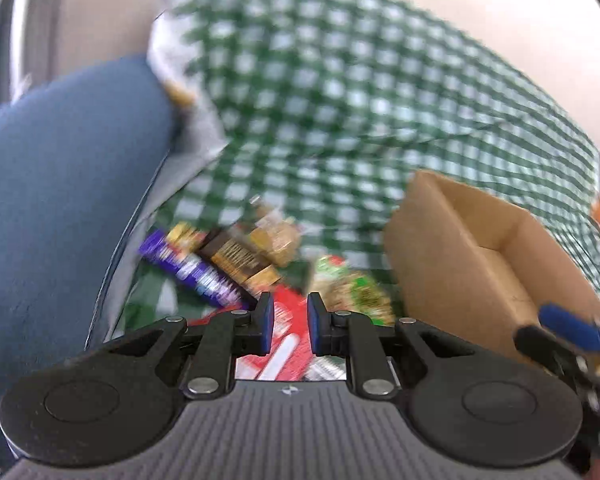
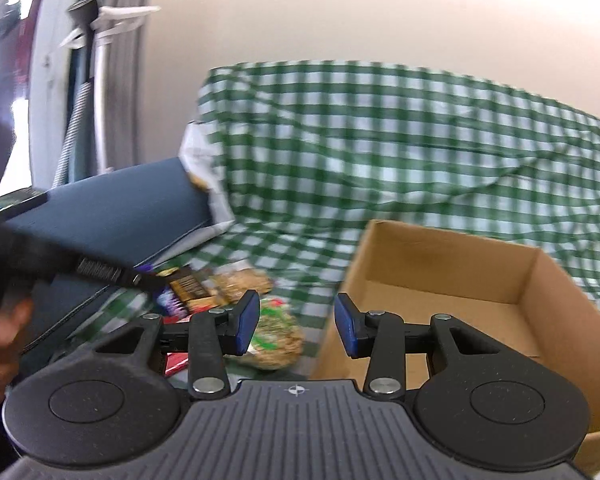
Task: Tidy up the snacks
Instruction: 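Move both tools toward the snack pile beside the box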
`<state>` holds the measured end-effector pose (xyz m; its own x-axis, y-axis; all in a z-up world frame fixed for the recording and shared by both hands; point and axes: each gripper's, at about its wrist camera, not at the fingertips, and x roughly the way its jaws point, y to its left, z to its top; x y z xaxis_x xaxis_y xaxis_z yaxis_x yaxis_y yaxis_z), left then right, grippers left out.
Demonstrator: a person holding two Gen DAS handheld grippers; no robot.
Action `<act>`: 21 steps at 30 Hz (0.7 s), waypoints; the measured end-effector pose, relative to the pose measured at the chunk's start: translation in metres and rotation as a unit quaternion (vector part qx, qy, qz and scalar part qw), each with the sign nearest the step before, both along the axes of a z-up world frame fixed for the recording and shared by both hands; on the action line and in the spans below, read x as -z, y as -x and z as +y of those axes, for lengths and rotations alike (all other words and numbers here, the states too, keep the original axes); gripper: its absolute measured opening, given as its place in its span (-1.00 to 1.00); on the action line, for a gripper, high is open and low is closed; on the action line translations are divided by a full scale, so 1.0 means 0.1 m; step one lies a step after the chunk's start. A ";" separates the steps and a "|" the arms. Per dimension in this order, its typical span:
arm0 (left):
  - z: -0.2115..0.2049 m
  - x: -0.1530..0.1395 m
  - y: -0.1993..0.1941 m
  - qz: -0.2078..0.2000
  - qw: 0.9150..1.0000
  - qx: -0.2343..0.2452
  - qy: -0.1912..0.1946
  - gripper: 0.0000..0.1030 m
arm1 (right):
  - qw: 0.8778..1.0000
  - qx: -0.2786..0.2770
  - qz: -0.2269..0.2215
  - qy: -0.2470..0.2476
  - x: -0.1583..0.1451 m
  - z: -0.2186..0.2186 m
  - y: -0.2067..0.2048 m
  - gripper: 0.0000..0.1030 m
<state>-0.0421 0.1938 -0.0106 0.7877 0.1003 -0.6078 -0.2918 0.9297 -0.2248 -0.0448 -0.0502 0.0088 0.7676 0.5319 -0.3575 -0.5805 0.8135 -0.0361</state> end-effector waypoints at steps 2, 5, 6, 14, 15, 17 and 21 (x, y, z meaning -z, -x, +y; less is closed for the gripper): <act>0.15 0.05 -0.04 0.020 0.999 -0.023 0.018 -0.64 | 1.000 -0.017 0.005 0.003 0.02 0.09 0.03 -0.15; 0.49 0.15 -0.02 0.036 0.993 -0.094 0.060 -0.63 | 0.999 -0.043 0.015 0.015 0.07 0.25 0.06 -0.15; 0.60 0.18 0.00 0.039 0.990 -0.113 0.077 -0.63 | 0.998 -0.053 0.021 0.020 0.10 0.31 0.05 -0.15; 0.38 0.27 -0.15 0.073 0.995 -0.044 0.058 -0.06 | 0.987 -0.093 0.068 0.108 0.42 0.83 -0.02 -0.13; 0.30 0.27 -0.17 0.076 0.996 -0.031 0.037 0.04 | 0.985 -0.093 0.075 0.121 0.47 0.88 -0.03 -0.12; 0.17 0.31 -0.20 0.083 0.996 -0.010 0.003 0.24 | 0.983 -0.087 0.087 0.138 0.56 0.92 -0.03 -0.12; 0.08 0.43 -0.30 0.112 0.994 0.013 -0.004 0.46 | 0.976 -0.066 0.113 0.174 0.75 1.01 -0.13 -0.04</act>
